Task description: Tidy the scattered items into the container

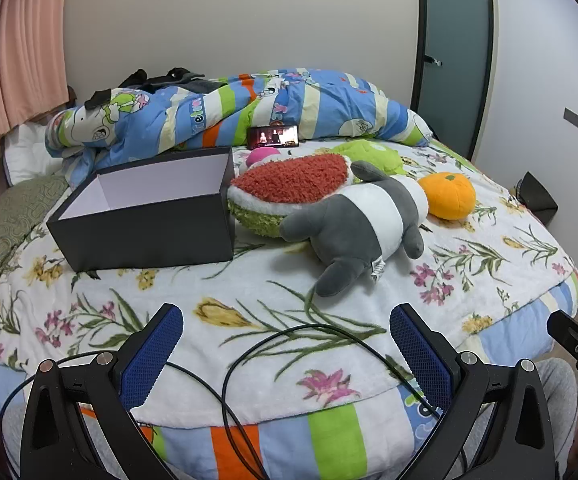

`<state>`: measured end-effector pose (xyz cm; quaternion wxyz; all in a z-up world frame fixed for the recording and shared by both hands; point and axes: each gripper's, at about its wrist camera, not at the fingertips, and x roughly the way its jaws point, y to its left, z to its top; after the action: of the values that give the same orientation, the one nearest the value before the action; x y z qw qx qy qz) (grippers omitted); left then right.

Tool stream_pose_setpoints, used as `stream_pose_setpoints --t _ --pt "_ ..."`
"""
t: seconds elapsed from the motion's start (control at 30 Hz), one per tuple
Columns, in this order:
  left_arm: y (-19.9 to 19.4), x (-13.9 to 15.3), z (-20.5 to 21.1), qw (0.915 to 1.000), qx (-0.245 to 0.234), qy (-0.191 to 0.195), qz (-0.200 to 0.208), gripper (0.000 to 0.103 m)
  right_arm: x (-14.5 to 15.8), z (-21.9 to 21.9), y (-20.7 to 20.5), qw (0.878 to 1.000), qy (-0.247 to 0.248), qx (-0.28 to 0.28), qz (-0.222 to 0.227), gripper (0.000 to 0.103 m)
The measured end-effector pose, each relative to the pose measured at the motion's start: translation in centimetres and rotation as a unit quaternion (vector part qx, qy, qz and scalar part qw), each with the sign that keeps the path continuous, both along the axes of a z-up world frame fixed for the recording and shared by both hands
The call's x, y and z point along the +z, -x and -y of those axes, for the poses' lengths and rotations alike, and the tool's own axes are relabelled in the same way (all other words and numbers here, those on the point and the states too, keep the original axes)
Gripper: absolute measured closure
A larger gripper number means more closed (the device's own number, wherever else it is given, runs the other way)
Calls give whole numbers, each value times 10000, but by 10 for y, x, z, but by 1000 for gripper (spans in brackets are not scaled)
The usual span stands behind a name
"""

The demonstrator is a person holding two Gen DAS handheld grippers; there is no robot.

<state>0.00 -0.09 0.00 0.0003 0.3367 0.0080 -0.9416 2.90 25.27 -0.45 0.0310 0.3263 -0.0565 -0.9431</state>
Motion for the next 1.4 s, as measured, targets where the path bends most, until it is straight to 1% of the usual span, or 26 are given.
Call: stream_pose_setpoints --t 1.4 --pt "-1 -2 -2 10000 -38 -35 72 0 -3 0 1 9999 68 30 109 0"
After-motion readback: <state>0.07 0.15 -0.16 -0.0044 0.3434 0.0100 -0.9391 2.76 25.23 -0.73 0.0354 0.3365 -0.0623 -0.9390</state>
